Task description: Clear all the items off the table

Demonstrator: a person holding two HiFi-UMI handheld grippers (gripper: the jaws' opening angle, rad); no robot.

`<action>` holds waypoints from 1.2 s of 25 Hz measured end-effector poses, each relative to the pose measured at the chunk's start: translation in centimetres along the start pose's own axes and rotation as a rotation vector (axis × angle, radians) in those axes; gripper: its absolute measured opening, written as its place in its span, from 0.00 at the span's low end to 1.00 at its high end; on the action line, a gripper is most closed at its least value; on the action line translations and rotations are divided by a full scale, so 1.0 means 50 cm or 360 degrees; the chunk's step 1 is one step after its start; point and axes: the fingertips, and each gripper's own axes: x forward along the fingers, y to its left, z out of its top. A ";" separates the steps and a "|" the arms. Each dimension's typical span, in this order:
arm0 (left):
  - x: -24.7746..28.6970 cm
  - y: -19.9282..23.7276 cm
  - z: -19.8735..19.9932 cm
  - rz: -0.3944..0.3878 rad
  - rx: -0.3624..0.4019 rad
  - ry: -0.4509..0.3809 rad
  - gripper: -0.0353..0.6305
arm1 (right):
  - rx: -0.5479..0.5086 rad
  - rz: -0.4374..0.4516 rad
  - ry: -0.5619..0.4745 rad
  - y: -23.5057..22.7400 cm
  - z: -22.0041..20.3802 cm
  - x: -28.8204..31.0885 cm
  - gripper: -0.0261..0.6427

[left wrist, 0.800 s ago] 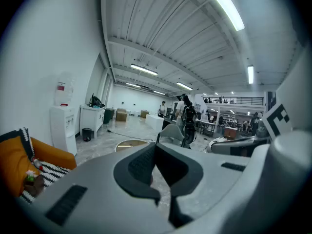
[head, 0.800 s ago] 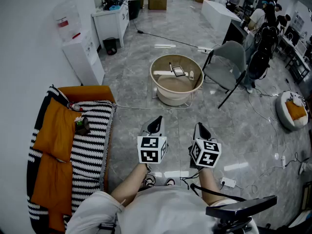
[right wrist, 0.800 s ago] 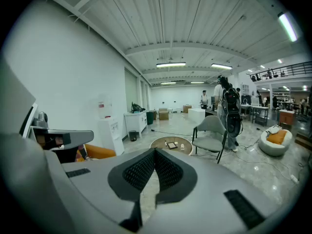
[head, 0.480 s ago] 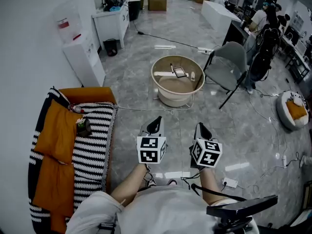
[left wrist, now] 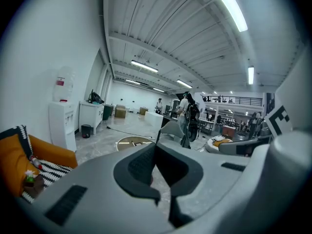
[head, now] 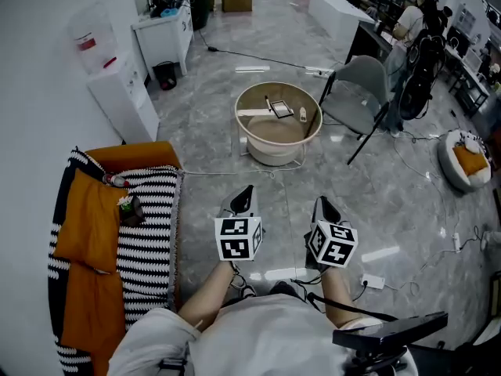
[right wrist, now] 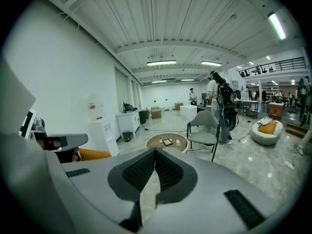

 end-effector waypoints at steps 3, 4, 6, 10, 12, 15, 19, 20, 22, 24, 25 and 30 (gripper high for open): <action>0.019 -0.011 -0.015 -0.0034 0.0008 0.0028 0.06 | 0.0020 -0.0037 0.0022 -0.021 -0.010 0.006 0.07; 0.026 -0.014 -0.020 -0.0046 0.0016 0.0037 0.06 | 0.0033 -0.0049 0.0028 -0.028 -0.013 0.010 0.07; 0.044 -0.015 -0.029 -0.0060 0.0025 0.0061 0.06 | 0.0054 -0.0064 0.0042 -0.038 -0.019 0.021 0.07; 0.088 -0.003 -0.036 -0.0064 0.0025 0.0098 0.06 | 0.0070 -0.0074 0.0079 -0.051 -0.028 0.061 0.07; 0.118 0.003 -0.032 -0.0059 0.0030 0.0100 0.06 | 0.0077 -0.0077 0.0090 -0.064 -0.025 0.091 0.07; 0.170 0.006 -0.021 -0.0050 0.0045 0.0101 0.06 | 0.0081 -0.0068 0.0087 -0.087 -0.005 0.140 0.07; 0.257 0.012 0.004 -0.0035 0.0059 0.0099 0.06 | 0.0086 -0.0039 0.0073 -0.113 0.030 0.218 0.07; 0.280 0.011 0.012 -0.0034 0.0065 0.0098 0.06 | 0.0088 -0.0033 0.0074 -0.121 0.037 0.238 0.07; 0.323 0.008 0.028 -0.0032 0.0077 0.0095 0.06 | 0.0090 -0.0024 0.0083 -0.140 0.052 0.275 0.07; 0.363 0.006 0.043 -0.0024 0.0082 0.0094 0.06 | 0.0090 -0.0020 0.0092 -0.162 0.068 0.308 0.07; 0.381 0.006 0.050 -0.0018 0.0081 0.0095 0.06 | 0.0089 -0.0019 0.0094 -0.173 0.078 0.324 0.07; 0.467 0.017 0.074 0.0008 0.0069 0.0109 0.06 | 0.0086 -0.0013 0.0094 -0.215 0.124 0.400 0.07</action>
